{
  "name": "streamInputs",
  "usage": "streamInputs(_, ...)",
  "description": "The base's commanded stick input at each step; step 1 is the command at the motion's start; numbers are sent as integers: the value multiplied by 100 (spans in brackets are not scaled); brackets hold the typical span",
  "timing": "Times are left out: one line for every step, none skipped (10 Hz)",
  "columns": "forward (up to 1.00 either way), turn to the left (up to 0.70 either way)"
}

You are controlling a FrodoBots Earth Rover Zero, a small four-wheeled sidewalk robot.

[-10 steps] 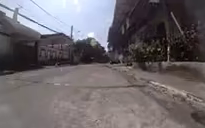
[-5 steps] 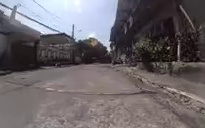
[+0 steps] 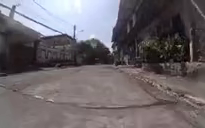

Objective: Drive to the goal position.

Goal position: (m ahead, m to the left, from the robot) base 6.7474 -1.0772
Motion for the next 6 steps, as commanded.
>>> streamInputs(100,0)
streamInputs(100,0)
streamInputs(100,-6)
streamInputs(100,-14)
streamInputs(100,-21)
streamInputs(100,-29)
